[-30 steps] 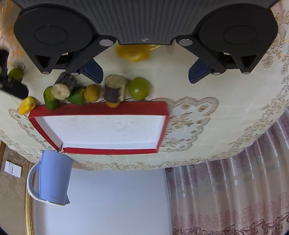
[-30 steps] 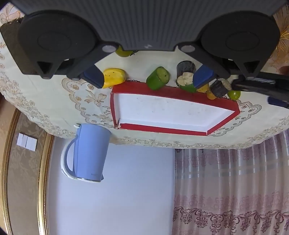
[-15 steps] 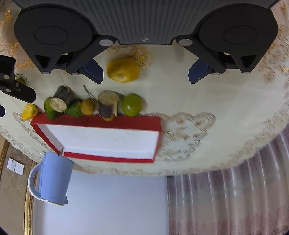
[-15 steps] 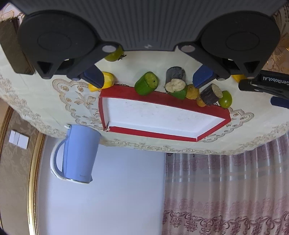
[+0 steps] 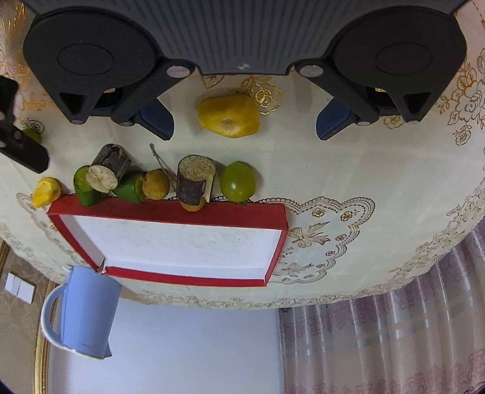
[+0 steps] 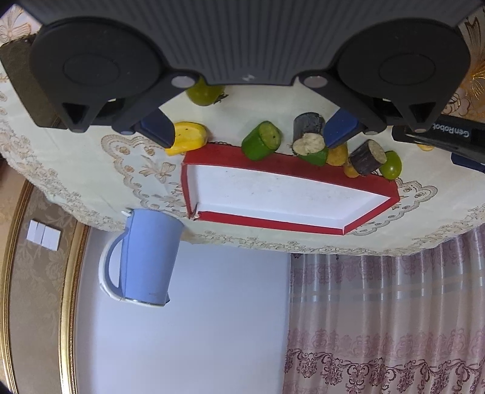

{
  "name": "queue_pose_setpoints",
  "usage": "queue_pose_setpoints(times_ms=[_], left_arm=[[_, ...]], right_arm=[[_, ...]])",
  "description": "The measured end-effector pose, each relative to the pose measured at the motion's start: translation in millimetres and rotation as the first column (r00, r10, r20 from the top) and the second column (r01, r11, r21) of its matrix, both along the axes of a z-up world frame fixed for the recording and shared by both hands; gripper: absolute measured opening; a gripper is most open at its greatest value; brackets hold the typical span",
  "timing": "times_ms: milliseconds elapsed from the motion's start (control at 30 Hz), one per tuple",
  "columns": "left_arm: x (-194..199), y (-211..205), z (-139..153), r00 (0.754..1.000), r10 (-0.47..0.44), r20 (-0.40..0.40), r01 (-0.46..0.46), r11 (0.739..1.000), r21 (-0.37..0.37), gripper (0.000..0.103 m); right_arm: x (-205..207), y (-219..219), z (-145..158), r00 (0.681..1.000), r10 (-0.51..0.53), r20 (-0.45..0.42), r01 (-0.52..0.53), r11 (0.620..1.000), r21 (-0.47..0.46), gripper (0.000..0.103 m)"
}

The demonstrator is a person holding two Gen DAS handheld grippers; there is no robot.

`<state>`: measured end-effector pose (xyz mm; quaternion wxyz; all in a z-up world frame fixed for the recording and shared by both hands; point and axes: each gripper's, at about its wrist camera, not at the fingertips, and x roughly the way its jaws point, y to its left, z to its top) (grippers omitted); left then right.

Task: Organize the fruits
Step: 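Move the left gripper to the yellow fruit while the right gripper approaches a green tomato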

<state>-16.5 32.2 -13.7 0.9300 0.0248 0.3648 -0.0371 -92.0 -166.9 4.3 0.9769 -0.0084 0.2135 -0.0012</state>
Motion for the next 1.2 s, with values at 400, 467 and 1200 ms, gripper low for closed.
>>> queue_pose_setpoints(times_ms=[400, 467, 1200], left_arm=[[8, -8, -7, 0.998, 0.054, -0.023, -0.053, 0.998, 0.032, 0.101], [9, -9, -8, 0.998, 0.056, -0.025, -0.056, 0.998, 0.036, 0.101], [7, -11, -8, 0.998, 0.056, -0.019, -0.056, 0.997, 0.045, 0.101]], right_arm=[[-7, -14, 3, 1.0, -0.017, 0.025, 0.016, 1.0, 0.02, 0.103], [-7, -14, 3, 1.0, -0.013, 0.02, 0.013, 1.0, 0.029, 0.103], [-11, -13, 5, 0.999, -0.025, 0.038, 0.024, 1.0, 0.006, 0.103]])
